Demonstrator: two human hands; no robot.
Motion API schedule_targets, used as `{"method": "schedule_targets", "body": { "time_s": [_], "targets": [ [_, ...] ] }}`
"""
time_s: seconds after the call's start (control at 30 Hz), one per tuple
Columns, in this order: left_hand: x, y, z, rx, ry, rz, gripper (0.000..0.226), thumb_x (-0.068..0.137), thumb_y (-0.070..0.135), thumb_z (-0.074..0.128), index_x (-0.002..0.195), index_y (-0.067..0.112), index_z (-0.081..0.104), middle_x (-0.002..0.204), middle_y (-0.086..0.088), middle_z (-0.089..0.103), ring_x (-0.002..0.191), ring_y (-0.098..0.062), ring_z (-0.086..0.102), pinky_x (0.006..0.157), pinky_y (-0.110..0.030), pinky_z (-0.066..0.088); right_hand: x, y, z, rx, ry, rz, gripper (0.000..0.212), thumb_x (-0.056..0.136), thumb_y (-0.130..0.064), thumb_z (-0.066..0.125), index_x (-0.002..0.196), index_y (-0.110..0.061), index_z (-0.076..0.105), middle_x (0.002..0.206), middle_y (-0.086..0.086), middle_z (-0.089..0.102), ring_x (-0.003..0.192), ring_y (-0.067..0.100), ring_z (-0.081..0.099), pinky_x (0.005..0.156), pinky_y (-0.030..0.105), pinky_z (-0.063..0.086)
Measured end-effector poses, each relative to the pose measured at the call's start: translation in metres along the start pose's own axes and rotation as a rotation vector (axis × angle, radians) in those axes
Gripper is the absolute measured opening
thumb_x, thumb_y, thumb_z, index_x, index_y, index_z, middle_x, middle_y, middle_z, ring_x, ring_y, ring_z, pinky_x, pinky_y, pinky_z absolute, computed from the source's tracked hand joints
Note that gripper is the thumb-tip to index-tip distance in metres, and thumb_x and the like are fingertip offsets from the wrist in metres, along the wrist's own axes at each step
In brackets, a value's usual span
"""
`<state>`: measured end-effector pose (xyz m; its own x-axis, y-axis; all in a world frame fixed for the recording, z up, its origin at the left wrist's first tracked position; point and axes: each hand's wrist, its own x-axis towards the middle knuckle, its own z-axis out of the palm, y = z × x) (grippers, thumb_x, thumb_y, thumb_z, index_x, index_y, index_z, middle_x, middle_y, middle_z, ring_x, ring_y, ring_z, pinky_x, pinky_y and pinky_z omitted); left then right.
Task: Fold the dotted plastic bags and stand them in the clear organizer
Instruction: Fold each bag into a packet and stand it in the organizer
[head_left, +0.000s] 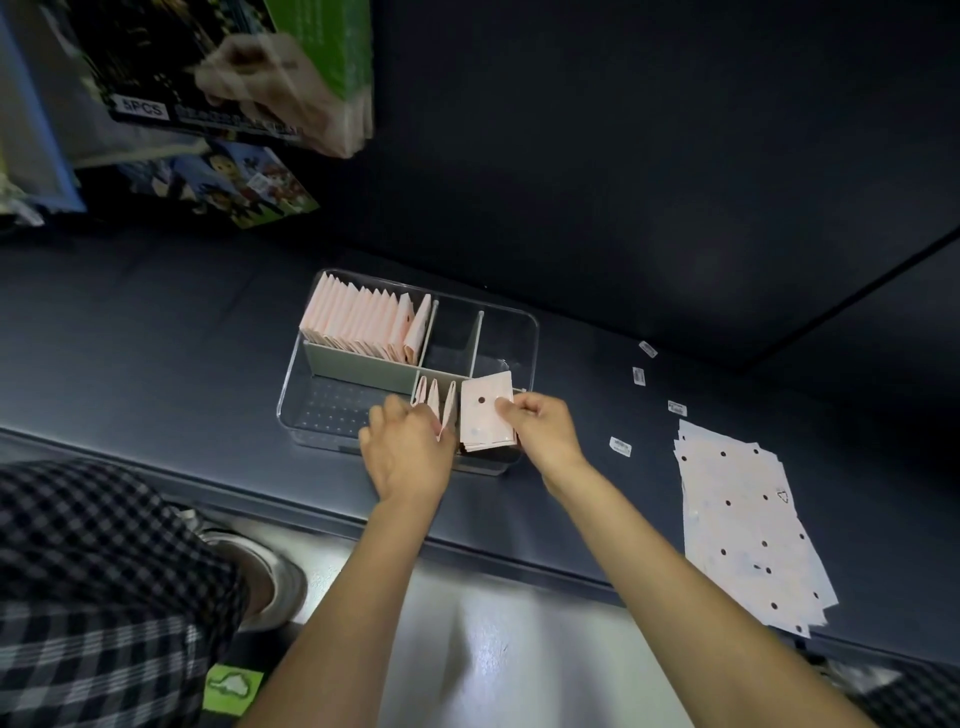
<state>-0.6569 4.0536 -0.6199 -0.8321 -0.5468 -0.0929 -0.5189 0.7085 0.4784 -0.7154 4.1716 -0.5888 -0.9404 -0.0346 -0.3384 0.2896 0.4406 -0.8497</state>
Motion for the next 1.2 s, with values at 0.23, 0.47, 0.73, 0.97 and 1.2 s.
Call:
{"method": "schedule_targets", "body": {
  "time_s": [0.23, 0.47, 0.73, 0.97, 1.2],
  "targets": [
    [0.001, -0.002, -0.004, -0.063, 0.032, -0.04, 0.017, 0.084, 0.028, 0.061, 0.089, 0.013, 0.067, 0.098, -0.008, 0.061, 0.092, -0.027, 0.057, 0.083, -0.037, 0.034, 0.001, -0.009, 0.016, -0.43, 0.063, -0.187, 0.017, 0.086, -0.017, 0.058, 0.077, -0.007, 0.068, 0.066, 0.004, 0.06, 0.072, 0.025, 0.058, 0.064, 0.029, 0.042],
    [0.0, -0.007, -0.004, -0.099, 0.034, -0.007, 0.013, 0.084, 0.028, 0.062, 0.086, 0.016, 0.065, 0.098, -0.007, 0.062, 0.095, -0.026, 0.055, 0.083, -0.036, 0.032, -0.006, -0.013, 0.041, -0.774, 0.017, -0.308, 0.025, 0.092, -0.022, 0.046, 0.076, -0.007, 0.058, 0.084, 0.015, 0.066, 0.08, 0.034, 0.061, 0.06, 0.031, 0.042],
    [-0.002, -0.011, 0.001, -0.119, 0.073, 0.006, 0.018, 0.089, 0.034, 0.06, 0.087, 0.017, 0.064, 0.098, -0.007, 0.062, 0.097, -0.026, 0.054, 0.083, -0.036, 0.03, -0.005, -0.004, 0.048, -0.64, 0.011, -0.208, 0.02, 0.09, -0.028, 0.057, 0.084, -0.017, 0.073, 0.085, 0.01, 0.071, 0.082, 0.028, 0.064, 0.069, 0.033, 0.052],
    [-0.01, -0.011, 0.001, -0.12, 0.054, -0.009, 0.014, 0.085, 0.034, 0.065, 0.088, 0.02, 0.063, 0.1, -0.007, 0.058, 0.099, -0.028, 0.052, 0.085, -0.039, 0.033, -0.001, 0.001, 0.047, -0.345, 0.067, -0.107, 0.03, 0.082, -0.033, 0.07, 0.058, -0.022, 0.054, 0.069, 0.003, 0.069, 0.072, 0.021, 0.066, 0.071, 0.034, 0.054],
    [-0.038, 0.041, 0.0, -0.287, 0.15, 0.298, 0.014, 0.085, 0.02, 0.065, 0.077, 0.015, 0.054, 0.073, -0.001, 0.054, 0.073, -0.026, 0.052, 0.072, -0.038, 0.035, -0.011, 0.056, -0.061, -0.318, 0.259, -0.247, 0.008, 0.082, -0.026, 0.069, 0.08, -0.02, 0.065, 0.071, -0.008, 0.061, 0.068, 0.012, 0.059, 0.073, 0.034, 0.052]
  ]
}}
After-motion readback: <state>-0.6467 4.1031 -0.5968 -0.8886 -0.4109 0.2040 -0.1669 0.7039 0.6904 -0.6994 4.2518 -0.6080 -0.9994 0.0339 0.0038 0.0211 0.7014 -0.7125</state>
